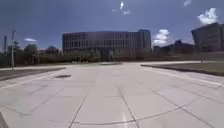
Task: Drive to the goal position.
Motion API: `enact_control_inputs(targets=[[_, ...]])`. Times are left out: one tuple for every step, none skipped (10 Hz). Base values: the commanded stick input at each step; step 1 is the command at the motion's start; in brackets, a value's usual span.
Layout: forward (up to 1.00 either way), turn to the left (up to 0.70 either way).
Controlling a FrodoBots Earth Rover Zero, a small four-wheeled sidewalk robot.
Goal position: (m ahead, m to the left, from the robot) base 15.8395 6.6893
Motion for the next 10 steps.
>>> enact_control_inputs(targets=[[0.50, 0.00], [0.50, 0.00], [0.50, 0.00], [0.50, 0.00], [0.50, 0.00], [0.50, 0.00], [0.50, 0.00], [0.50, 0.00], [0.50, 0.00], [0.50, 0.00]])
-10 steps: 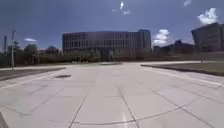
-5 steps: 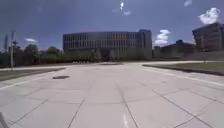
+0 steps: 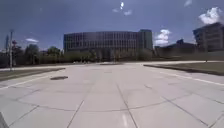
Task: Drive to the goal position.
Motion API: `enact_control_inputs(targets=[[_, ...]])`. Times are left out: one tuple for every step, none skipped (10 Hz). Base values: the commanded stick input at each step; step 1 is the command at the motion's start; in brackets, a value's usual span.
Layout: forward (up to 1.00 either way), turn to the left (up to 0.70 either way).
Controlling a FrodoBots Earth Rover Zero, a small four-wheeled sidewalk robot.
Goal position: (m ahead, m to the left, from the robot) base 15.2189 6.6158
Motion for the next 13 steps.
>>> enact_control_inputs(targets=[[0.50, 0.00], [0.50, 0.00], [0.50, 0.00], [0.50, 0.00], [0.50, 0.00], [0.50, 0.00], [0.50, 0.00], [0.50, 0.00], [0.50, 0.00], [0.50, 0.00], [0.50, 0.00], [0.50, -0.50], [0.50, -0.50]])
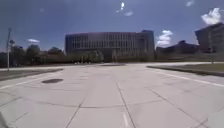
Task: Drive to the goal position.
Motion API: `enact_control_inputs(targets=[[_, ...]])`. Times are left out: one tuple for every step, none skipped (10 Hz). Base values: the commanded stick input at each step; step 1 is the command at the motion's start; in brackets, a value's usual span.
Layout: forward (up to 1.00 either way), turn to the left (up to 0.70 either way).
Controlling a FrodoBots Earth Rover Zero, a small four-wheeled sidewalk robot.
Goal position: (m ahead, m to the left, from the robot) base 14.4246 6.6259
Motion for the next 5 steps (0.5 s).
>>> enact_control_inputs(targets=[[0.50, -0.42], [0.50, -0.09], [0.50, 0.00], [0.50, 0.00], [0.50, 0.00]])
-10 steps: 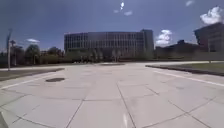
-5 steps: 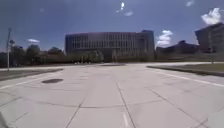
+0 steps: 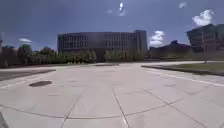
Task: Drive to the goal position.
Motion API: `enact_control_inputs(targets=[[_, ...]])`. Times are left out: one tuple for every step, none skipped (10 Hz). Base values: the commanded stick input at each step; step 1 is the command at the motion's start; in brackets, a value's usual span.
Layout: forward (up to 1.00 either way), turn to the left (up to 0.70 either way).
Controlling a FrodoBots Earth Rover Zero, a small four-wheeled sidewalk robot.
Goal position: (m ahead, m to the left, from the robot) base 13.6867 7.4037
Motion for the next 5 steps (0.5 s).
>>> enact_control_inputs(targets=[[0.50, 0.00], [0.50, 0.00], [0.50, 0.00], [0.50, 0.00], [0.50, 0.00]])
